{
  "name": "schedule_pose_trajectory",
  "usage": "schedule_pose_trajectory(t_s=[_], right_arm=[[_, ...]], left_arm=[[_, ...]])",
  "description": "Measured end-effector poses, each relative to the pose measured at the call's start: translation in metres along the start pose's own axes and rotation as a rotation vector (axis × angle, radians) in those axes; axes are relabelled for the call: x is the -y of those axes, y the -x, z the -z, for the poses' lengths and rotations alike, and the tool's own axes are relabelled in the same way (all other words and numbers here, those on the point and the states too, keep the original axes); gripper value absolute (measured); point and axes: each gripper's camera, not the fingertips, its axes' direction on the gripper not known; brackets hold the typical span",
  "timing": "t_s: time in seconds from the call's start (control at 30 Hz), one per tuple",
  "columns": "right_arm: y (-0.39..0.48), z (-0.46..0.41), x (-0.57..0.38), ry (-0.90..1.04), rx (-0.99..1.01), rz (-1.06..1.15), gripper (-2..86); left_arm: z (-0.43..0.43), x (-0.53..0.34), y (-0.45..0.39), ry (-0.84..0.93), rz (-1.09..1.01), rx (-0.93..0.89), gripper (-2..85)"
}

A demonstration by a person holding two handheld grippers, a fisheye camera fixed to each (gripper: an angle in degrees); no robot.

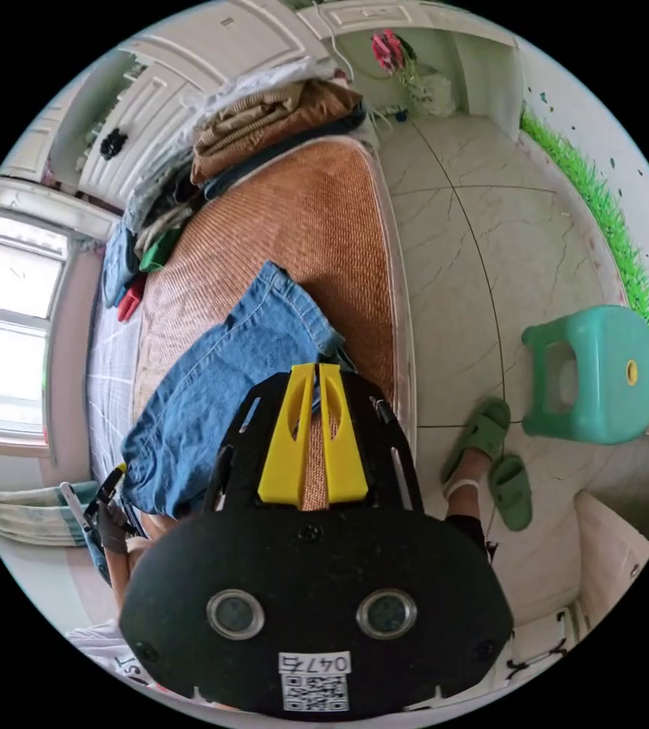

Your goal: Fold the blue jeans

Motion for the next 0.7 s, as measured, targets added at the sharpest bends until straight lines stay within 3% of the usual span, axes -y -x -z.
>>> schedule_pose_trajectory(t_s=[0.2,0.4,0.7], right_arm=[[0.004,0.028,-0.013,-0.164,-0.034,-0.041,5.9],[0.032,0.014,-0.003,-0.049,-0.04,0.029,2.7],[0.039,0.073,-0.06,0.056,-0.015,0.046,1.0]], left_arm=[[0.01,-0.006,-0.013,-0.064,-0.039,0.021,8.6],[0.012,-0.017,-0.045,-0.136,-0.169,0.137,6.7],[0.005,-0.021,0.007,-0.136,0.079,0.091,5.6]])
